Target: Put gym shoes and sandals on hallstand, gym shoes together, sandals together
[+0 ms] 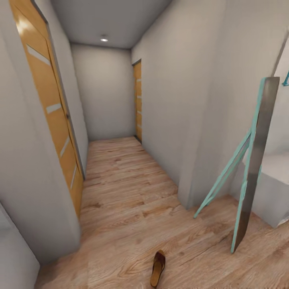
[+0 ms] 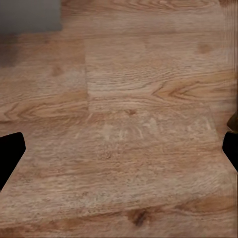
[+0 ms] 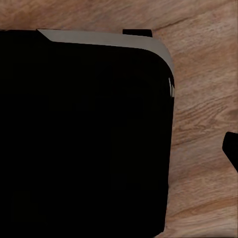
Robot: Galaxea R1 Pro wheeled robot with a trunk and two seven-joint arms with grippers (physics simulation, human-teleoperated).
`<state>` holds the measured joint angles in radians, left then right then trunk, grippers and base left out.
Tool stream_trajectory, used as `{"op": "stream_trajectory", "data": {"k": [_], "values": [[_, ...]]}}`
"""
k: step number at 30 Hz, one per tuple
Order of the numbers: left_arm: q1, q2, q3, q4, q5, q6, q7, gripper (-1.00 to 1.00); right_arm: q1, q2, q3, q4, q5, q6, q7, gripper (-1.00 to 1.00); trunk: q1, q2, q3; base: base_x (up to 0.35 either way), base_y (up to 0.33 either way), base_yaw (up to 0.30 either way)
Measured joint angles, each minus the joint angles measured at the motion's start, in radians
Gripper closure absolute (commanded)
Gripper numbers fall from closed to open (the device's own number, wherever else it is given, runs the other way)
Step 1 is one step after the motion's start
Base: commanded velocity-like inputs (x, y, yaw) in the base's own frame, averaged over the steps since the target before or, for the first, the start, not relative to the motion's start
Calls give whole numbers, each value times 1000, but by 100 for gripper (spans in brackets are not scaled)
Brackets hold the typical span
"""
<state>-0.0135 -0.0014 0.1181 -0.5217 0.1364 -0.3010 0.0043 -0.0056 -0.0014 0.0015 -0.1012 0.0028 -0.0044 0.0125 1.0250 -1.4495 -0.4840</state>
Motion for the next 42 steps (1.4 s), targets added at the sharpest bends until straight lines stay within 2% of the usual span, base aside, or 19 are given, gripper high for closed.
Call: {"op": "stream_trajectory", "data": {"k": [5, 28, 42], "values": [[0, 0, 0, -1, 0, 1, 0, -100, 0, -1, 0, 0, 0, 0, -2, -100, 0, 0, 0, 152, 221, -125], [0, -1, -2, -1, -1, 0, 0, -100, 0, -2, 0, -17, -1, -1, -4, -100, 0, 0, 0, 164, 276, -1], [0, -1, -2, 0, -1, 1, 0, -100, 0, -2, 0, -18, -1, -1, -4, -100, 0, 0, 0, 28, 33, 0]]}}
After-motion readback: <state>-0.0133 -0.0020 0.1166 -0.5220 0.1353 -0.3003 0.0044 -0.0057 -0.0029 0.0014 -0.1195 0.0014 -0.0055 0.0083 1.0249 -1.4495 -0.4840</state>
